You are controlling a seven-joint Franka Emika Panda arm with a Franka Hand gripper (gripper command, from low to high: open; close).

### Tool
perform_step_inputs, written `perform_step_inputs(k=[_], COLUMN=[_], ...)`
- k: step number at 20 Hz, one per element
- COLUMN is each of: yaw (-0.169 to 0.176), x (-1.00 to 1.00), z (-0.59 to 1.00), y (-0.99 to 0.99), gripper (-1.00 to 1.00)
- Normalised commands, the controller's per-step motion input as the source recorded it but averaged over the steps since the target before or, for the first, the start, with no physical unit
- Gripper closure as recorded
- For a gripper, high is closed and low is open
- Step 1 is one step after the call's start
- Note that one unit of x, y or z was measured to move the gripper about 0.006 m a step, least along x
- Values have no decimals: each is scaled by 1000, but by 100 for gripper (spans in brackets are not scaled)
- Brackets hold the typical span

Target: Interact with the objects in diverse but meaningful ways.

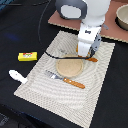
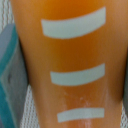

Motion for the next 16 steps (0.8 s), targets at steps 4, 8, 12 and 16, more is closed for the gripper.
perform_step_inputs(k=[4,8,12,16], yaw=[38,32,12,1], x=[-667,-784,-609,-584], z=[1000,1000,1000,902], y=[375,421,481,192], gripper=[100,100,100,100])
